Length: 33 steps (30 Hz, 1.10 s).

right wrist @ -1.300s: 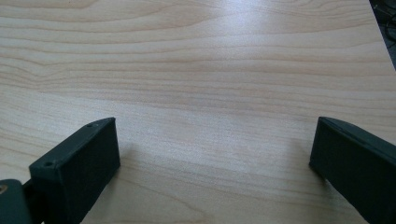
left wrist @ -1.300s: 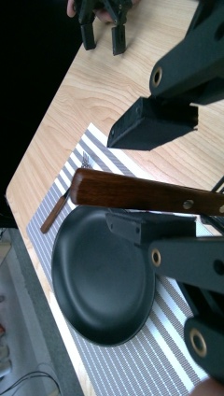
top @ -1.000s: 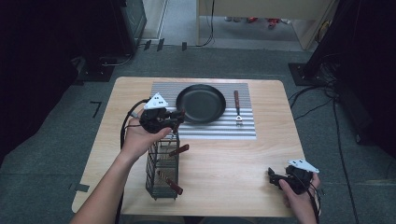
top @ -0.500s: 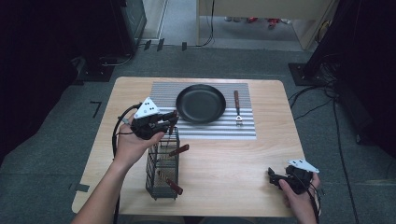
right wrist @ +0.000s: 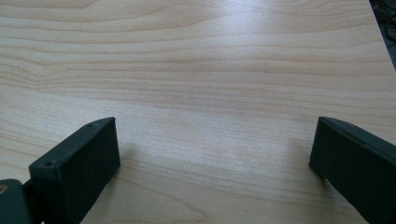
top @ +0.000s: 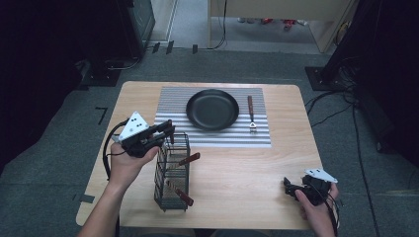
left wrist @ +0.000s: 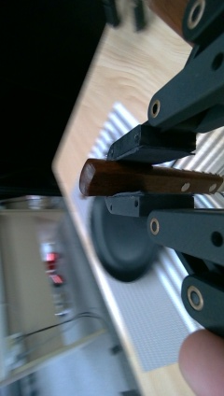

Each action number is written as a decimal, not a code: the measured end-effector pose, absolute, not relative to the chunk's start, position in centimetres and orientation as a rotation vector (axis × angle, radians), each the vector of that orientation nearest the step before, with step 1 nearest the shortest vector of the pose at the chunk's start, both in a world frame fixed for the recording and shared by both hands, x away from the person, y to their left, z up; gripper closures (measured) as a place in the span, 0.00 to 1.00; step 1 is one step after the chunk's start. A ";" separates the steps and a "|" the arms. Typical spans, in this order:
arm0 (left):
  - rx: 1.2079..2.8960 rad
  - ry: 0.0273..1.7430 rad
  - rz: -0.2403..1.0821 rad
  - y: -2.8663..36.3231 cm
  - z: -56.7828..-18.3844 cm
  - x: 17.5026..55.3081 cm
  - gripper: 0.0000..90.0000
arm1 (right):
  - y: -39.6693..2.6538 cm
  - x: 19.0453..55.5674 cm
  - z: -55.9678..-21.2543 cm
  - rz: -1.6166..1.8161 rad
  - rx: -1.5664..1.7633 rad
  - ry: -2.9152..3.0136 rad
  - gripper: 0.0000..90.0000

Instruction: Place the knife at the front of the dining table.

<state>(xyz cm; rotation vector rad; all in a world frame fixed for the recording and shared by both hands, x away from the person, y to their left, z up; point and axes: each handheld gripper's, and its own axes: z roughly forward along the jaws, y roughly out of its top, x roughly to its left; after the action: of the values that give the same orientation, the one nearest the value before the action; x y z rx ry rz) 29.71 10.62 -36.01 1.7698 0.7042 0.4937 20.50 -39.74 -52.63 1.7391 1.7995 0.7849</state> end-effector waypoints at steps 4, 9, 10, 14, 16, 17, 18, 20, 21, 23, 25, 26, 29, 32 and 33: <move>1.715 0.701 0.519 11.4 -35.3 29.2 0.85 | -39.7 20.5 -52.6 0.784 1.737 1.801 0.01; 1.666 0.713 0.548 11.8 -34.6 28.9 0.85 | -39.7 20.5 -52.6 0.784 1.736 1.801 0.01; 1.648 0.713 0.551 11.9 -34.3 28.9 0.85 | -39.7 20.5 -52.6 0.784 1.738 1.801 0.01; 1.581 0.715 0.558 12.2 -33.1 28.8 0.85 | -39.7 20.5 -52.6 0.784 1.738 1.800 0.01; 1.566 0.712 0.561 12.1 -32.5 28.8 0.85 | -39.7 20.5 -52.6 0.785 1.737 1.800 0.01; 1.557 0.708 0.569 12.1 -32.2 28.8 0.85 | -39.7 20.5 -52.6 0.785 1.740 1.799 0.01; 1.548 0.702 0.575 12.0 -31.9 28.8 0.85 | -39.7 20.5 -52.6 0.785 1.738 1.800 0.01; 1.534 0.689 0.579 11.8 -31.2 28.8 0.85 | -39.7 20.5 -52.6 0.785 1.738 1.799 0.01; 1.529 0.684 0.584 11.8 -30.9 28.8 0.85 | -39.7 20.5 -52.6 0.785 1.738 1.799 0.01; 1.523 0.675 0.603 11.6 -30.1 28.8 0.85 | -39.7 20.5 -52.6 0.784 1.739 1.801 0.01; 1.510 0.671 0.620 11.6 -29.2 28.8 0.85 | -39.7 20.5 -52.6 0.785 1.738 1.799 0.01; 1.500 0.669 0.626 11.6 -28.8 28.8 0.85 | -39.7 20.5 -52.6 0.785 1.739 1.800 0.01; 1.467 0.677 0.641 11.6 -27.7 29.1 0.85 | -39.7 20.5 -52.6 0.785 1.738 1.800 0.01; 1.441 0.697 0.650 11.5 -27.1 29.7 0.85 | -39.7 20.5 -52.6 0.785 1.738 1.800 0.01; 1.429 0.706 0.649 11.5 -26.9 30.0 0.85 | -39.7 20.5 -52.6 0.785 1.738 1.799 0.01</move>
<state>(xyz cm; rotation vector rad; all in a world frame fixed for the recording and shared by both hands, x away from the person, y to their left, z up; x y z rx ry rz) 29.98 11.52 -26.87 1.4295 0.7062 0.6495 20.50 -39.74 -52.63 1.7383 1.7995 0.7854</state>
